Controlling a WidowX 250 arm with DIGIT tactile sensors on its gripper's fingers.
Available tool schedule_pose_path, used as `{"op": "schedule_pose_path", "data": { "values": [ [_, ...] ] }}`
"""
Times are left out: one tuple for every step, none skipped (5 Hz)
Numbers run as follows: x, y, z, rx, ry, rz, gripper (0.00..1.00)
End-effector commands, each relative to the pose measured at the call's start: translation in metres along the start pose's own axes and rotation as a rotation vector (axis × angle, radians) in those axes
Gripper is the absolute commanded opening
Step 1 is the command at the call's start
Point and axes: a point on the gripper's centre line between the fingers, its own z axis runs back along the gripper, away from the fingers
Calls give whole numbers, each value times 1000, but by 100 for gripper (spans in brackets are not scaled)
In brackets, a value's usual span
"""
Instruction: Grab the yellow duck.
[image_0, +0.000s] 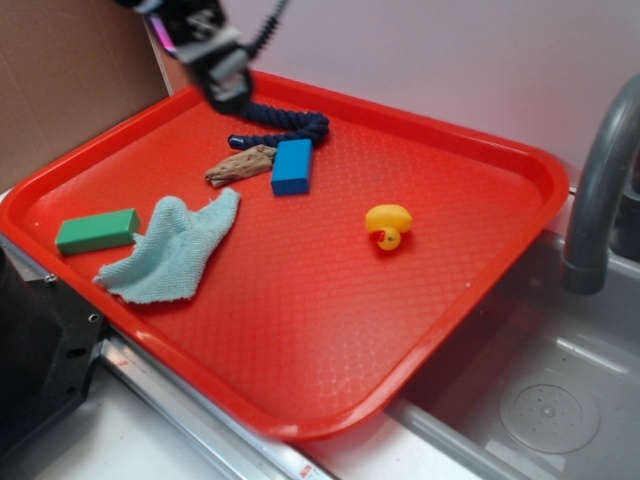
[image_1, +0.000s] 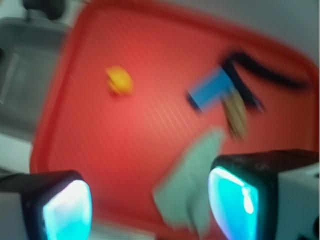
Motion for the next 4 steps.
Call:
{"op": "schedule_pose_path", "data": {
  "values": [
    [43,-17,-53,25,-14,-148,100],
    [51,-3,-91,3,39,-143,100],
    [57,-8,-112,-19,51,-169,100],
    [66,-7,-119,-98,50,-235,100]
  ]
}}
